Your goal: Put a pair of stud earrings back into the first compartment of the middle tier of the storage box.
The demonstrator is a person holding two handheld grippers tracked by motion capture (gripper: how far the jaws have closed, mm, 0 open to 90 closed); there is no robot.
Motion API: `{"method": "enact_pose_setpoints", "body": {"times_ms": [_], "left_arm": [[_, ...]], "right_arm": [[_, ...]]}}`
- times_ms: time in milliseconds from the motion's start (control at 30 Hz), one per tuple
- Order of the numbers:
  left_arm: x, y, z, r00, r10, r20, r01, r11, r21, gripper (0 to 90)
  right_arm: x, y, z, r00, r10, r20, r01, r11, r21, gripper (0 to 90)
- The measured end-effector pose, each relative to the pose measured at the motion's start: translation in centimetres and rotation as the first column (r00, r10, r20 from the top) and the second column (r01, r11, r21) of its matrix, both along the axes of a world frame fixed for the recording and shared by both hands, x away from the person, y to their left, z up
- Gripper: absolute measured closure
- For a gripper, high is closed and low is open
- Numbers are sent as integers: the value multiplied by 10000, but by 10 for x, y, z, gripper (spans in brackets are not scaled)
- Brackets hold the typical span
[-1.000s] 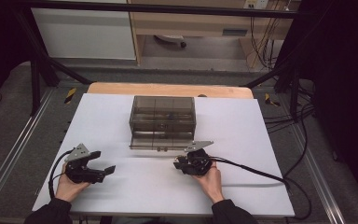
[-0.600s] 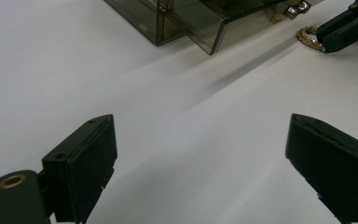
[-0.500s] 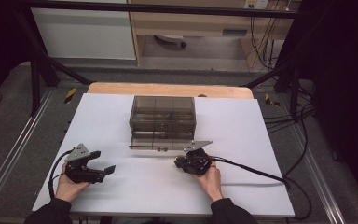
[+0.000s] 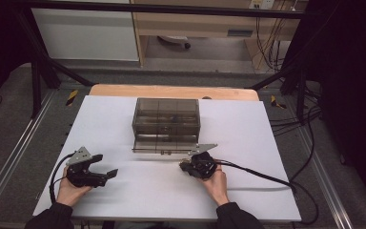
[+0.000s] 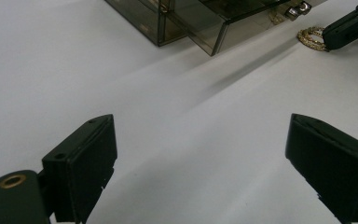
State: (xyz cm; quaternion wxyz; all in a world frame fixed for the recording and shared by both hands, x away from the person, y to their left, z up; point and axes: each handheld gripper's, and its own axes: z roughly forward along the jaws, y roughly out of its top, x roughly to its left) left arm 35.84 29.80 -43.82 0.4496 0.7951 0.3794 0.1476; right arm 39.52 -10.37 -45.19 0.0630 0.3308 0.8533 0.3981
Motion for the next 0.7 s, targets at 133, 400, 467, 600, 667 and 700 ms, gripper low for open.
{"method": "enact_pose_setpoints", "body": {"times_ms": [133,400,467,600,667,700], "left_arm": [[0,0,0,10000,7,2,-7,10000,-5,85],[0,0,0,10000,-15,1,15,10000,50,85],[0,0,0,10000,-19,-1,19,10000,48,85],[0,0,0,10000,-10,7,10,10000,54,85],[0,0,0,10000,1,13,-1,10000,41,85],[0,0,0,10000,7,14,-7,10000,37,85]], "right_arm": [[-2,-2,6,9999,55,102,-55,10000,-34,876],[-7,-7,19,9998,87,182,-91,9996,259,878],[-8,-8,21,9998,74,167,-79,9995,292,878],[-10,-12,29,9997,120,226,-130,9989,440,879],[-10,-14,33,9997,87,231,-99,9986,519,879],[-11,-14,35,9997,58,226,-70,9986,527,879]]}}
